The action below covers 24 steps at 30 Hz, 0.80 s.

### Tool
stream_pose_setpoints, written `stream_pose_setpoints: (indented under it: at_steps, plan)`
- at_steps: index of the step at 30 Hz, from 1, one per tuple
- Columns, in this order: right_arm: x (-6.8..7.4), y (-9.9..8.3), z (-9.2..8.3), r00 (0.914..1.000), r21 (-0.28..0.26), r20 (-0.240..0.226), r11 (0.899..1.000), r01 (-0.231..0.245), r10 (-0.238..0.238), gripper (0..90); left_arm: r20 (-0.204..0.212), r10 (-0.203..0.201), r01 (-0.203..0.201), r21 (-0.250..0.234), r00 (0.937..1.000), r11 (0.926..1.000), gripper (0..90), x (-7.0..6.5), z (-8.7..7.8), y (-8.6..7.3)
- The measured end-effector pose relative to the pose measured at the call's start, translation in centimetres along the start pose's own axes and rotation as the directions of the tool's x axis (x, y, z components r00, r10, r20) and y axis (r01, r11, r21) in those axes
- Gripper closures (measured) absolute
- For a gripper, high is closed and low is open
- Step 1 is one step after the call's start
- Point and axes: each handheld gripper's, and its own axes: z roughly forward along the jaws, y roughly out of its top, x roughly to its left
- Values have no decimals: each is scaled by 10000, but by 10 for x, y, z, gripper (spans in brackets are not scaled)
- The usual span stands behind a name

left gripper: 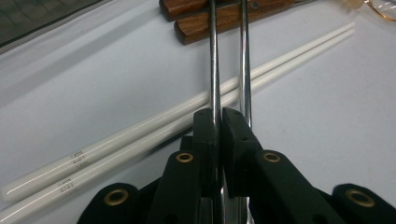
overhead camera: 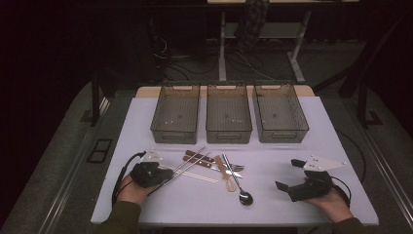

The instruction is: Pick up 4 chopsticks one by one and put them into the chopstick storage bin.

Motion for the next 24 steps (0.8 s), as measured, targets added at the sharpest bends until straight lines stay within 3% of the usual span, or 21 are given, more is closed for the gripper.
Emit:
stream_pose_setpoints:
  at_steps: [13, 24]
  plan:
    - [0, 0, 0, 10000, 37, -38, 10000, -4, 4, 5, 25, -325, 325, -133, 9995, 9994, 844, 4, -4, 2]
    - [0, -3, 6, 9998, 295, -154, 9995, -104, 108, 5, 66, -301, 303, -395, 9995, 9988, 845, 3, -11, 6]
